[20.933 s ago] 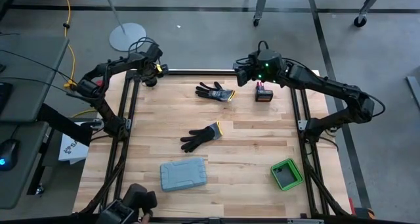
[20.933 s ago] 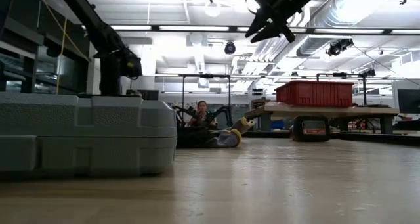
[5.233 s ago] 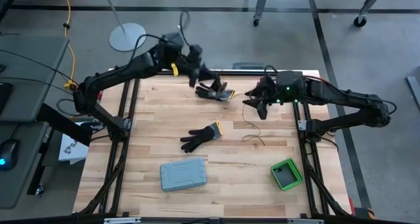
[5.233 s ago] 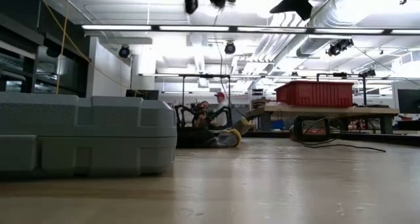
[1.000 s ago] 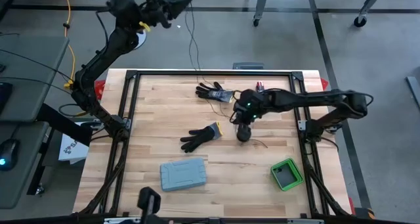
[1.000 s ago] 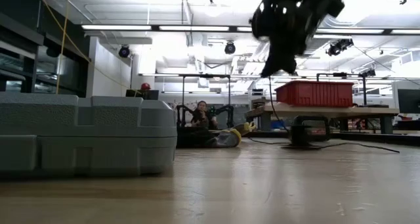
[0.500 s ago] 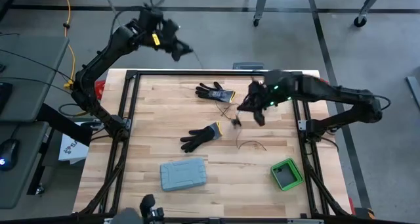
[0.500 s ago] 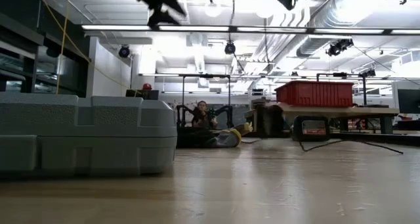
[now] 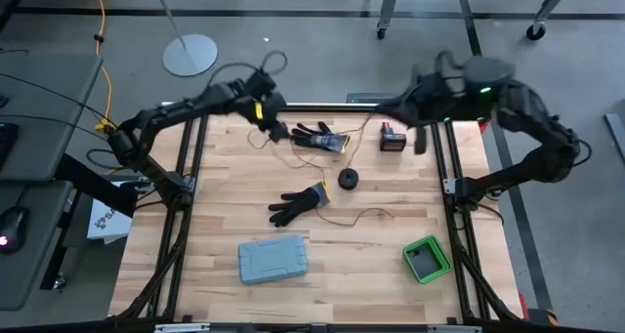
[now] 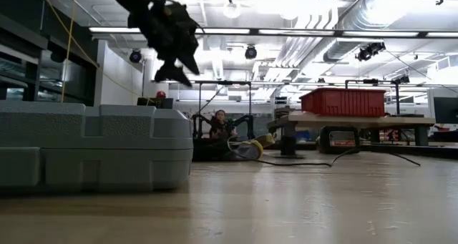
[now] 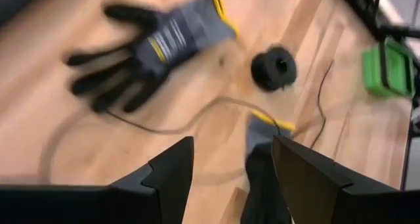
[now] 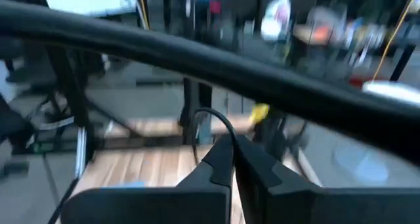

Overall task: Coil cords
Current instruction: Uncoil the black wire cable from the black spool

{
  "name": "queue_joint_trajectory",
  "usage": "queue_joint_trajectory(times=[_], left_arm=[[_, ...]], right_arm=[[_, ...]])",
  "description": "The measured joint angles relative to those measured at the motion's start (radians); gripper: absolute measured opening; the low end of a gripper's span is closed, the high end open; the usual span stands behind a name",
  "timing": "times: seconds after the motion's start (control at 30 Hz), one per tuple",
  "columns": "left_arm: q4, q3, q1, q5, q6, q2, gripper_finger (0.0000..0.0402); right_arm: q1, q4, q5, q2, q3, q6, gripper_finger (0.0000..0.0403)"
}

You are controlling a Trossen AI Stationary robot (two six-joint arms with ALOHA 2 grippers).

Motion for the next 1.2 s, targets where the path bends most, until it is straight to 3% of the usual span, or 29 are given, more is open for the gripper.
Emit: queue_joint_trajectory(times=[0.2, 0.47, 0.7, 0.87, 1.1, 1.2], left_arm=[[0.079, -0.150, -0.105, 0.000, -0.058, 0.000, 0.0200], [0.071, -0.244, -0.260, 0.016, -0.008, 0.000, 0.0200], [0.320, -0.234, -0.343, 0.017, -0.043, -0.001, 0.0200], [0.263, -0.203, -0.350, -0.027, -0.008, -0.002, 0.0200], [0.288, -0.113, -0.308, -0.051, 0.067, -0.021, 0.0200], [0.290, -0.070, -0.285, -0.097, 0.114, -0.020, 0.0200]], right_arm=[[0.000, 0.090, 0.040, 0.000, 0.161, -0.109, 0.0000], [-0.048, 0.184, 0.086, -0.001, 0.240, -0.194, 0.0000], [-0.146, 0.298, 0.057, 0.053, 0.243, -0.192, 0.0000], [-0.211, 0.327, -0.002, 0.104, 0.326, -0.206, 0.0000], [-0.278, 0.395, -0.094, 0.206, 0.581, -0.210, 0.0000], [-0.289, 0.563, -0.138, 0.193, 0.530, -0.167, 0.0000]])
